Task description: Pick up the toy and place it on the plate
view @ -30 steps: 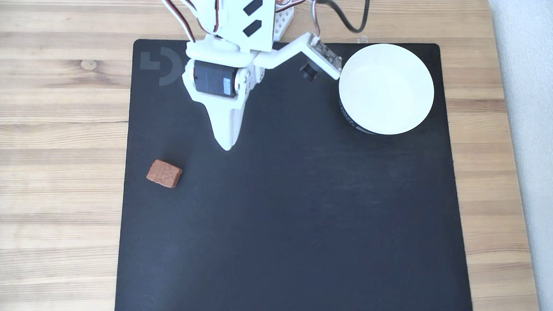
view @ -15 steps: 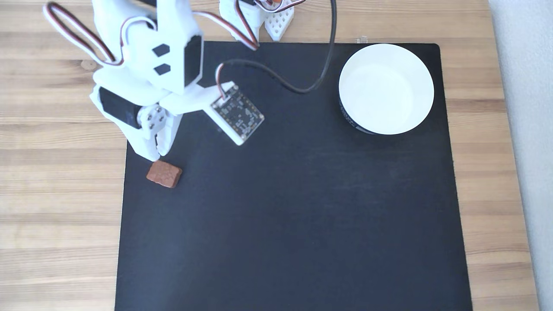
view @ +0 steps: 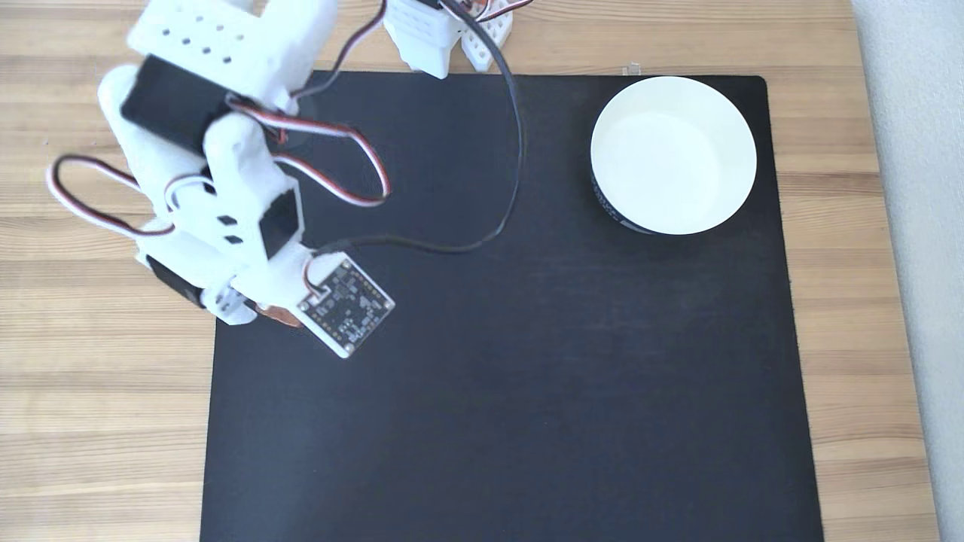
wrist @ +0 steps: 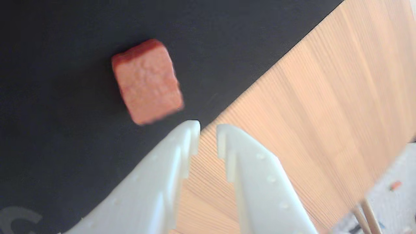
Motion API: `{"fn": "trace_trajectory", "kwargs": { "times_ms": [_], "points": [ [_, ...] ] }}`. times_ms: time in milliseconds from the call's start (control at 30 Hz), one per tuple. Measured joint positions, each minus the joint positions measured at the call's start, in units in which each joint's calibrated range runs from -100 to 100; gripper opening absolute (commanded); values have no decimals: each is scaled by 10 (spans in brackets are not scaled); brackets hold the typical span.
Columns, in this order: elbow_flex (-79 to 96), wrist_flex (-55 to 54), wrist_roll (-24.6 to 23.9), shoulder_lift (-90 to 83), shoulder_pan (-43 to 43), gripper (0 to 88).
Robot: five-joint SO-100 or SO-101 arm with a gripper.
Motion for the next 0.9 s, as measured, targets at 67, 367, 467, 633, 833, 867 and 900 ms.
{"fn": "trace_trajectory", "kwargs": {
  "times_ms": [67, 367, 467, 633, 833, 867, 900],
  "points": [
    [0, 0, 1, 23, -4, 24],
    [-4, 0, 0, 47, -2, 24],
    [-4, 0, 0, 47, -3, 24],
    [-23, 31, -2, 47, -2, 24],
    [-116, 127, 2, 66, 12, 24],
    [-120, 128, 2, 75, 12, 24],
    [-121, 132, 2, 85, 12, 24]
  ]
}}
